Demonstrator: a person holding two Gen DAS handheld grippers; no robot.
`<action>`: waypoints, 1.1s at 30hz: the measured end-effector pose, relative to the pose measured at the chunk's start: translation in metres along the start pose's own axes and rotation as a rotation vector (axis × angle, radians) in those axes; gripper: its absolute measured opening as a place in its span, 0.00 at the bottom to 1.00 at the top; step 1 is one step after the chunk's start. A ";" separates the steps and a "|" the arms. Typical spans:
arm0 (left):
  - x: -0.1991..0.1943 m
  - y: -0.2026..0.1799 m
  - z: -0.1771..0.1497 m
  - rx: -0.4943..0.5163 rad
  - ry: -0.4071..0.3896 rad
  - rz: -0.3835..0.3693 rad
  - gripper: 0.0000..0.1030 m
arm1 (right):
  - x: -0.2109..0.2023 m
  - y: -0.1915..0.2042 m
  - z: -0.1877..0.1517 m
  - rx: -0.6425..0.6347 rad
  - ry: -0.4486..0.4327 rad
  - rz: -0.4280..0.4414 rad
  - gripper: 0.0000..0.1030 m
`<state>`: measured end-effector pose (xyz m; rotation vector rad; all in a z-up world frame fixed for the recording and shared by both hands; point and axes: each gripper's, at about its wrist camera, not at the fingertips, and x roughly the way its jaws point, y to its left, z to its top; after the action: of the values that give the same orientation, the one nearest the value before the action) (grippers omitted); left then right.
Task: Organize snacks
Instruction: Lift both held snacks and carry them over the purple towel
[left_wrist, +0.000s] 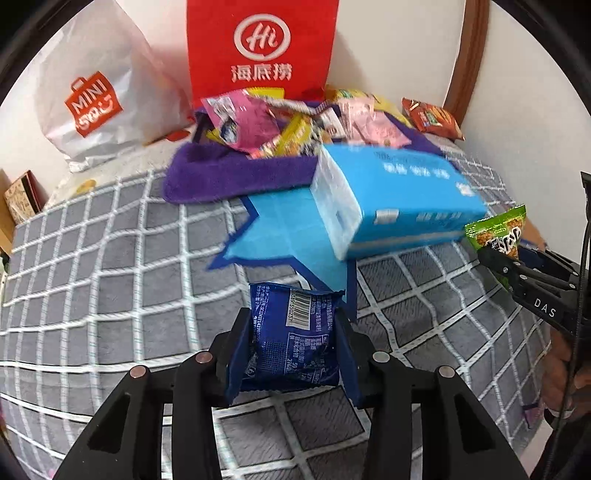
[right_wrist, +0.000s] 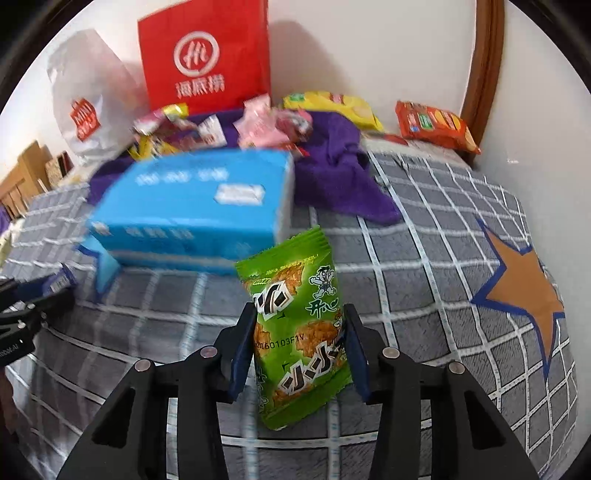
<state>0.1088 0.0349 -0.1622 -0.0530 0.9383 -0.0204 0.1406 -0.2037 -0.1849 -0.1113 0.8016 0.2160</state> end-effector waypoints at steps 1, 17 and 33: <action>-0.006 0.003 0.003 -0.001 -0.005 0.001 0.39 | -0.005 0.003 0.004 -0.007 -0.013 0.000 0.43; -0.064 0.027 0.082 -0.061 -0.101 -0.014 0.39 | -0.046 0.024 0.071 -0.035 -0.132 0.034 0.43; -0.065 0.028 0.157 -0.069 -0.163 -0.046 0.39 | -0.047 0.040 0.135 -0.085 -0.188 0.008 0.43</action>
<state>0.1966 0.0715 -0.0190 -0.1379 0.7740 -0.0262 0.1945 -0.1477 -0.0583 -0.1650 0.6063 0.2645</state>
